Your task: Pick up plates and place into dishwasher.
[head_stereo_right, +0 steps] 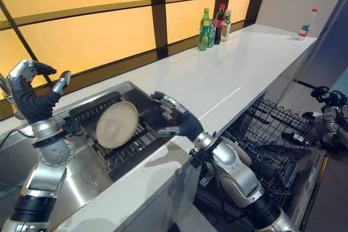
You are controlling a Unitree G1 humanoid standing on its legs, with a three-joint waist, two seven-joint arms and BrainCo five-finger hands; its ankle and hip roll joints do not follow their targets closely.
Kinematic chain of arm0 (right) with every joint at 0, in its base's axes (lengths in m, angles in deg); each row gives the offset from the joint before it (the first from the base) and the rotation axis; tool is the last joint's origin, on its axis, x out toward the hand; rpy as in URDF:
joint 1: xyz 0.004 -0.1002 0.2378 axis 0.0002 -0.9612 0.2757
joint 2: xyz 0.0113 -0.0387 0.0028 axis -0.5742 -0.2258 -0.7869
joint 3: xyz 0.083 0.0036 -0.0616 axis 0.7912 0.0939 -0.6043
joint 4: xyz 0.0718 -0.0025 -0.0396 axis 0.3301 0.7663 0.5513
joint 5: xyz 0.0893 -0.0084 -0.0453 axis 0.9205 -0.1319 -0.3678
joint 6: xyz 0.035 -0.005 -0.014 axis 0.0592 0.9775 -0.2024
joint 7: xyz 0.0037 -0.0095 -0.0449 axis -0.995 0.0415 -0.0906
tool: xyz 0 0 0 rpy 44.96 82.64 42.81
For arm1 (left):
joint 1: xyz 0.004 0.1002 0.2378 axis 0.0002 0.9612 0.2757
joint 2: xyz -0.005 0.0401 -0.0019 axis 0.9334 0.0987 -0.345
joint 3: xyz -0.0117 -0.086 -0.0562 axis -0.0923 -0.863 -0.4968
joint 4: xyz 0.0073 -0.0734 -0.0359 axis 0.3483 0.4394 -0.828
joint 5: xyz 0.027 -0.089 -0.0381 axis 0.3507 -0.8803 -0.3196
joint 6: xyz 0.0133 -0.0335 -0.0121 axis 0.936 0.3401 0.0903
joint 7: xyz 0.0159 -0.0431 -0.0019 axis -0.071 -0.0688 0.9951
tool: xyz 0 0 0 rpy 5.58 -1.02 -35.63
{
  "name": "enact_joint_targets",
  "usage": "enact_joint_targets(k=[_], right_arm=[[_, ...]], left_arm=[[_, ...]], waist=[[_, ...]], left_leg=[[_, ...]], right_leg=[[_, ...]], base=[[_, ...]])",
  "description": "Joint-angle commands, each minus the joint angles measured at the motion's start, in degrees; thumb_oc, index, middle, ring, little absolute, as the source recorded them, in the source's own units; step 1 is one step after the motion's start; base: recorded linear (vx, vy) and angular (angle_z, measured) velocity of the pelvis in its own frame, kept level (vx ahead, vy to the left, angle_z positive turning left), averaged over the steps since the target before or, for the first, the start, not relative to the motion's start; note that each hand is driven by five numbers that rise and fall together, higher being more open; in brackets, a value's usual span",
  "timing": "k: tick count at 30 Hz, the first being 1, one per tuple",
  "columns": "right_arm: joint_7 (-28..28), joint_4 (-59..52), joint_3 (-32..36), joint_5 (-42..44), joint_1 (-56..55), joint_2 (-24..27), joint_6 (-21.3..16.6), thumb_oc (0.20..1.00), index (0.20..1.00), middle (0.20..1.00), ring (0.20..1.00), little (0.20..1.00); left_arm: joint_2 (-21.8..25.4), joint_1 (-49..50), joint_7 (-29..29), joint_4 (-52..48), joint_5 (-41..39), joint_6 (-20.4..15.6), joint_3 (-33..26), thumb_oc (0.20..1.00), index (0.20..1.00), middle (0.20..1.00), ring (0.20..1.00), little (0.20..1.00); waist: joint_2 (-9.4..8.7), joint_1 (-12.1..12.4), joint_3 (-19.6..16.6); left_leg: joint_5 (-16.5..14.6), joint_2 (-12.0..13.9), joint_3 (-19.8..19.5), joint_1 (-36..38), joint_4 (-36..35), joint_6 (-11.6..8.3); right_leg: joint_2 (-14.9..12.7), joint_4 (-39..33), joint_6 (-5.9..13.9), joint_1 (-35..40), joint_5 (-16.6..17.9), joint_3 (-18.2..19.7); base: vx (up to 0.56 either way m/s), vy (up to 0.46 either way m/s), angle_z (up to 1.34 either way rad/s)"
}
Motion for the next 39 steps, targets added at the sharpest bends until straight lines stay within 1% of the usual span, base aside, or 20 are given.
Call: enact_joint_targets(k=[1, 7, 9, 11, 12, 13, 14, 15, 16, 18, 19, 20, 22, 24, 27, 28, 29, 30, 34, 39], right_arm=[[2.26, -4.18, -0.62, 1.48, 6.67, -3.05, -0.62, 1.000, 1.000, 1.000, 1.000, 1.000], [4.83, -3.85, -2.60, 1.24, 7.16, -3.91, 1.46, 1.000, 1.000, 1.000, 1.000, 1.000], [5.27, -3.46, -2.61, 1.43, 6.69, -3.97, 1.42, 1.000, 1.000, 1.000, 1.000, 1.000], [5.23, -3.40, -2.47, 1.20, 6.06, -3.75, 1.14, 1.000, 1.000, 1.000, 1.000, 1.000], [5.38, -3.43, -2.43, 1.41, 5.78, -3.60, 1.11, 1.000, 1.000, 1.000, 1.000, 1.000], [5.48, -3.50, -2.31, 1.40, 5.47, -3.46, 1.27, 1.000, 1.000, 1.000, 1.000, 1.000], [5.52, -3.51, -2.03, 1.31, 5.23, -3.31, 1.45, 1.000, 1.000, 1.000, 1.000, 1.000], [5.72, -3.43, -1.66, 1.11, 4.95, -3.07, 1.52, 1.000, 1.000, 1.000, 1.000, 1.000], [5.85, -3.35, -1.35, 0.81, 4.66, -2.84, 1.49, 1.000, 1.000, 1.000, 1.000, 1.000], [6.08, -2.72, 0.07, 0.61, 3.58, -1.88, 1.05, 1.000, 1.000, 1.000, 1.000, 1.000], [6.24, -2.69, 0.74, 0.58, 3.24, -1.81, 1.31, 1.000, 1.000, 1.000, 1.000, 1.000], [7.19, -2.59, 1.47, 0.73, 2.84, -1.03, 1.30, 1.000, 1.000, 1.000, 1.000, 1.000], [8.38, -2.19, 3.16, 0.62, 1.67, 0.05, 1.26, 1.000, 1.000, 1.000, 1.000, 1.000], [9.12, -1.72, 5.03, 0.96, -0.21, 0.79, 1.37, 1.000, 1.000, 1.000, 1.000, 1.000], [11.04, -1.01, 7.27, 0.60, -2.54, 1.86, 1.62, 1.000, 1.000, 1.000, 1.000, 1.000], [11.33, -0.82, 7.71, 0.57, -2.90, 2.12, 1.70, 1.000, 1.000, 1.000, 1.000, 1.000], [11.57, -0.44, 8.66, 0.60, -3.74, 2.79, 1.44, 1.000, 1.000, 1.000, 1.000, 1.000], [11.64, -0.41, 9.32, 0.68, -4.47, 3.35, 1.34, 1.000, 1.000, 1.000, 1.000, 1.000], [12.48, -0.21, 11.47, 1.84, -6.23, 6.61, 1.81, 1.000, 1.000, 1.000, 1.000, 1.000], [11.67, 0.52, 13.45, 2.56, -10.19, 7.74, 0.41, 1.000, 1.000, 1.000, 1.000, 1.000]], left_arm=[[1.44, -5.98, 0.76, 1.39, 0.99, 0.07, 2.79, 0.200, 0.200, 0.200, 0.200, 0.200], [0.74, -6.37, 0.50, 1.60, 1.74, 0.93, 3.64, 0.200, 0.200, 0.200, 0.200, 0.200], [0.80, -6.08, -0.55, 1.56, 1.78, 1.48, 3.55, 0.200, 0.200, 0.200, 0.200, 0.200], [1.28, -5.71, -4.11, 1.98, 0.90, 2.53, 3.58, 0.200, 0.200, 0.200, 0.200, 0.200], [1.59, -5.58, -6.90, 2.17, -0.10, 3.61, 3.82, 0.200, 0.200, 0.200, 0.200, 0.200], [1.98, -5.39, -10.61, 2.42, -1.13, 5.87, 4.23, 0.200, 0.200, 0.200, 0.200, 0.200], [2.42, -5.19, -12.94, 2.82, -1.22, 7.53, 4.54, 0.200, 0.200, 0.200, 0.200, 0.200], [3.11, -4.95, -15.27, 3.37, -0.67, 9.33, 4.85, 0.558, 0.558, 0.558, 0.558, 0.558], [3.89, -4.71, -16.85, 3.79, -0.66, 10.76, 5.17, 1.000, 1.000, 1.000, 1.000, 1.000], [6.48, -3.07, -23.19, 6.01, 2.09, 14.17, 5.48, 1.000, 1.000, 1.000, 1.000, 1.000], [7.65, -2.52, -24.29, 6.67, 3.67, 14.68, 5.73, 1.000, 1.000, 1.000, 1.000, 1.000], [9.58, -1.51, -26.03, 6.87, 4.42, 16.37, 5.65, 1.000, 1.000, 1.000, 1.000, 1.000], [11.76, 0.62, -32.08, 8.42, 2.46, 17.99, 5.45, 1.000, 1.000, 1.000, 1.000, 1.000], [12.55, 2.88, -37.94, 8.16, 3.41, 20.31, 5.64, 1.000, 1.000, 1.000, 1.000, 1.000], [12.93, 5.16, -48.46, 8.45, 0.37, 23.23, 7.53, 1.000, 1.000, 1.000, 1.000, 1.000], [12.95, 5.41, -50.20, 8.49, -0.48, 23.47, 7.98, 1.000, 1.000, 1.000, 1.000, 1.000], [12.86, 6.19, -54.15, 8.03, -1.61, 24.77, 9.06, 1.000, 1.000, 1.000, 1.000, 1.000], [12.93, 6.76, -56.14, 7.61, -1.47, 25.54, 9.67, 1.000, 1.000, 1.000, 1.000, 1.000], [15.44, 7.79, -61.60, 7.49, -3.23, 27.00, 11.72, 1.000, 1.000, 1.000, 1.000, 1.000], [15.61, 10.64, -60.89, 5.81, -5.73, 28.12, 10.42, 1.000, 1.000, 1.000, 1.000, 1.000]], waist=[[-1.60, 0.82, -2.91], [-1.76, 1.15, -3.07], [-1.84, 1.23, -3.07], [-1.85, 1.21, -3.00], [-1.78, 1.18, -2.97], [-1.66, 1.13, -2.95], [-1.51, 1.09, -2.91], [-1.34, 1.05, -2.88], [-1.18, 1.03, -2.85], [-0.61, 1.03, -2.70], [-0.42, 1.02, -2.62], [-0.13, 1.10, -2.43], [0.43, 1.11, -2.21], [1.06, 1.09, -1.91], [1.83, 0.81, -0.99], [2.01, 0.78, -0.74], [2.40, 0.57, -0.24], [2.66, 0.42, 0.12], [3.77, -0.59, 1.49], [4.65, -1.13, 1.99]], left_leg=[[-0.53, -0.57, -3.49, -1.97, 0.85, 0.06], [-0.27, -0.64, -3.61, -2.04, 0.52, 0.17], [-0.28, -0.68, -3.60, -2.04, 0.49, 0.20], [-0.24, -0.78, -3.57, -2.03, 0.46, 0.24], [-0.22, -0.75, -3.45, -2.01, 0.43, 0.23], [-0.21, -0.74, -3.34, -2.00, 0.39, 0.24], [-0.20, -0.76, -3.26, -1.99, 0.38, 0.28], [-0.18, -0.79, -3.21, -2.00, 0.42, 0.32], [-0.16, -0.82, -3.17, -2.00, 0.47, 0.33], [-0.17, -0.79, -2.97, -1.99, 0.66, 0.37], [-0.16, -0.79, -2.92, -2.02, 0.72, 0.35], [-0.10, -0.84, -3.01, -2.10, 0.86, 0.34], [-0.15, -0.78, -2.76, -2.21, 1.05, 0.39], [-0.11, -0.68, -2.69, -2.61, 1.49, 0.36], [-0.53, -0.51, -2.46, -2.90, 2.09, 0.27], [-0.55, -0.49, -2.39, -2.94, 2.23, 0.26], [-0.56, -0.48, -2.30, -3.22, 2.45, 0.28], [-0.58, -0.47, -2.25, -3.43, 2.62, 0.29], [-0.47, -0.54, -1.70, -4.33, 2.96, 0.18], [-0.38, -0.48, -0.97, -4.33, 2.66, -0.09]], right_leg=[[-2.75, 4.21, 3.02, 3.90, -7.37, -1.77], [-2.61, 4.03, 2.89, 4.08, -7.37, -1.88], [-2.65, 3.91, 2.87, 4.16, -7.34, -1.91], [-2.64, 3.92, 2.91, 4.14, -7.26, -1.84], [-2.65, 3.95, 2.95, 4.14, -7.27, -1.85], [-2.63, 3.98, 2.97, 4.12, -7.29, -1.84], [-2.61, 3.98, 2.97, 4.11, -7.30, -1.79], [-2.59, 4.00, 2.95, 4.10, -7.30, -1.72], [-2.59, 4.04, 2.95, 4.09, -7.30, -1.68], [-2.63, 4.12, 2.95, 4.05, -7.23, -1.58], [-2.66, 4.15, 3.01, 4.01, -7.20, -1.57], [-2.72, 4.15, 3.04, 3.96, -7.11, -1.58], [-2.80, 4.11, 3.04, 3.88, -7.09, -1.57], [-2.89, 4.14, 3.08, 3.64, -6.99, -1.61], [-2.99, 4.21, 3.10, 3.42, -7.21, -1.41], [-3.01, 4.22, 3.09, 3.39, -7.17, -1.32], [-3.05, 4.26, 3.04, 3.01, -7.05, -1.22], [-3.12, 4.39, 3.06, 2.69, -7.03, -1.13], [-3.60, 4.48, 3.23, 1.32, -6.65, -0.76], [-4.14, 3.88, 3.60, 1.13, -6.40, -0.88]], base=[[0.00, 0.000, 0.00], [0.00, 0.019, 0.03], [0.00, 0.009, 0.02], [0.00, 0.000, 0.00], [0.00, 0.000, 0.00], [0.00, 0.000, 0.00], [0.00, 0.031, 0.00], [0.01, 0.031, 0.00], [0.01, 0.040, 0.01], [0.01, 0.039, 0.00], [0.01, 0.034, 0.00], [0.00, 0.036, 0.01], [0.01, 0.038, 0.01], [0.01, 0.034, 0.01], [0.02, 0.034, 0.07], [0.03, 0.041, 0.09], [-0.01, 0.048, 0.07], [-0.01, 0.056, 0.04], [-0.02, 0.058, 0.00], [0.03, 0.023, 0.00]])
